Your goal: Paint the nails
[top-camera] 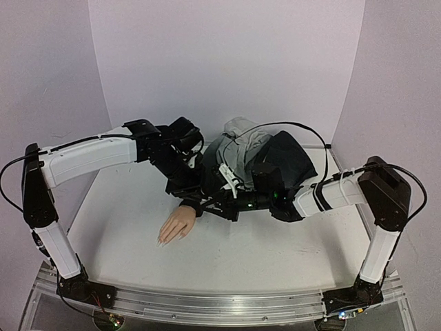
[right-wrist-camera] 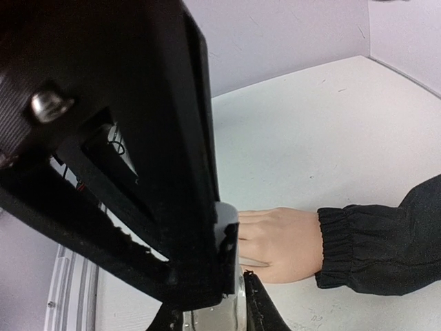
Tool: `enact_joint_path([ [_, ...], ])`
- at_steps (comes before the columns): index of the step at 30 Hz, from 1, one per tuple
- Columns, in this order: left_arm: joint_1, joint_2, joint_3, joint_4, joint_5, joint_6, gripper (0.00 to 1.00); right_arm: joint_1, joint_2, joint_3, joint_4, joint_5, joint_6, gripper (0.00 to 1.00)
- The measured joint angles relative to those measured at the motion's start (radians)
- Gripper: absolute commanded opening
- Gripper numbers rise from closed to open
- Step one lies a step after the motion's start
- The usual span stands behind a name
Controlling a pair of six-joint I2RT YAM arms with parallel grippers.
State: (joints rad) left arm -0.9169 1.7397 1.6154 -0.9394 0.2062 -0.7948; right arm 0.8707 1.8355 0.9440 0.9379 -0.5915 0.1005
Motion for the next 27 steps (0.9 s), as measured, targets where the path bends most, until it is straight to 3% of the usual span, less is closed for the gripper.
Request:
enact_joint_path([
  [1,0.003,-0.002,0.0,-0.003,0.001,0.0,0.0,0.003,0.001,0.001,0.004,0.002,0.003,0.0],
  [4,0.004,-0.005,-0.002,-0.004,0.0,0.0,0.03,0.005,0.003,0.002,0.01,0.006,0.008,0.0],
  [6,0.004,-0.007,-0.003,-0.004,0.0,0.003,0.28,0.005,0.003,0.002,0.012,0.007,0.013,0.0],
  [7,0.004,-0.009,-0.003,-0.003,-0.001,0.008,0.5,0.005,0.003,0.002,0.014,0.008,0.017,0.0],
  [9,0.004,-0.019,-0.005,0.008,-0.016,0.027,0.75,0.005,0.003,0.002,0.016,0.009,0.036,0.0],
  [12,0.003,-0.078,-0.042,0.064,-0.032,0.067,0.96,0.005,-0.003,0.002,0.002,0.008,0.076,0.0],
  [20,0.07,-0.422,-0.297,0.452,0.075,0.183,0.99,-0.01,-0.132,0.021,-0.033,-0.024,0.284,0.0],
  [27,0.127,-0.422,-0.309,0.654,0.217,0.232,0.95,-0.022,-0.299,0.085,-0.029,-0.045,0.347,0.0],
])
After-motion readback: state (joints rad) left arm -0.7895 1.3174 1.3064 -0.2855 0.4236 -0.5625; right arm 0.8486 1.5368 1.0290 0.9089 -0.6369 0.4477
